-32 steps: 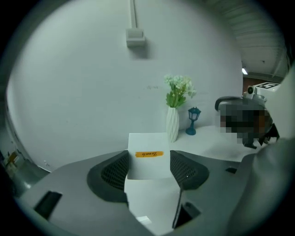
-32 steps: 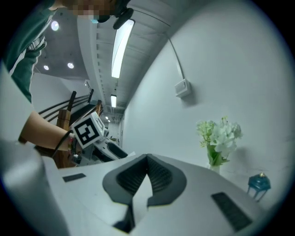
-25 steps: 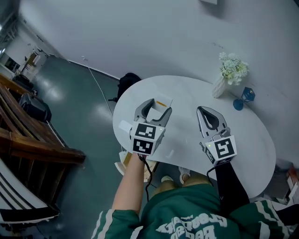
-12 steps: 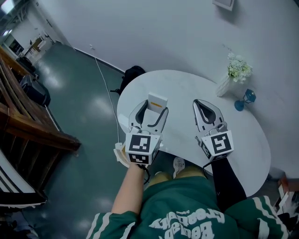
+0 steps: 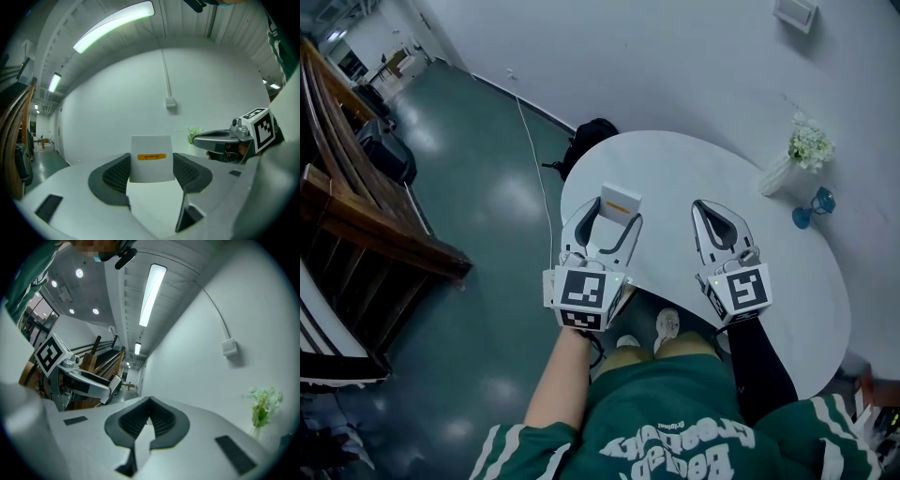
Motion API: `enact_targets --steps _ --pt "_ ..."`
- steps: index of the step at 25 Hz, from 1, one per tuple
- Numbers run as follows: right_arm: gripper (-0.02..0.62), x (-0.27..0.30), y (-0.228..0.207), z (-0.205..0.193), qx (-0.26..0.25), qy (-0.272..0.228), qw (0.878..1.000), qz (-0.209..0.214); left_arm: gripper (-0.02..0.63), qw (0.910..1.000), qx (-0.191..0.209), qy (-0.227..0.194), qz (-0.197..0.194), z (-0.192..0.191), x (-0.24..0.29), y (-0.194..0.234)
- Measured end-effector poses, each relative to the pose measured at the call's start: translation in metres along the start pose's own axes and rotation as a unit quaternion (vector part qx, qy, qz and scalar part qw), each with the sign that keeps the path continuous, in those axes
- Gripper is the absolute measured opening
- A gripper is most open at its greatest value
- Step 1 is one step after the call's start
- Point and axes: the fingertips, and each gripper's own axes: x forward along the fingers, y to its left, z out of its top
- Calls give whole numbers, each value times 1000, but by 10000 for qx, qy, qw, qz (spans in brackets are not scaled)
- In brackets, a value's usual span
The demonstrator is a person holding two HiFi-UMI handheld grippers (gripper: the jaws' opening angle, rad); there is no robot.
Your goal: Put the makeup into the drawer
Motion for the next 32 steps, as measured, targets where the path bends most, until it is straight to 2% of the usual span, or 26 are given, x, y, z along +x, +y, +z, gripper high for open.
enact_targets --steps 9,17,21,24,28,32 --pt "5 36 75 2 143 -59 9972 735 285 9974 30 178 698 -21 -61 52" --pt "4 62 141 3 488 -209 9873 1500 285 9892 -71 371 1419 -47 -119 91" --pt "5 66 163 6 554 -230 9855 1585 285 9882 -113 480 1453 -58 -135 99" --pt "3 66 166 4 540 -173 9858 1578 287 9875 6 648 1439 -66 -137 100" --pt "5 67 157 -2 496 -57 9876 1490 287 9852 196 1079 1317 -90 -129 97" --pt "5 69 149 -14 479 78 9889 1405 285 9801 220 1637 1098 -130 -117 101"
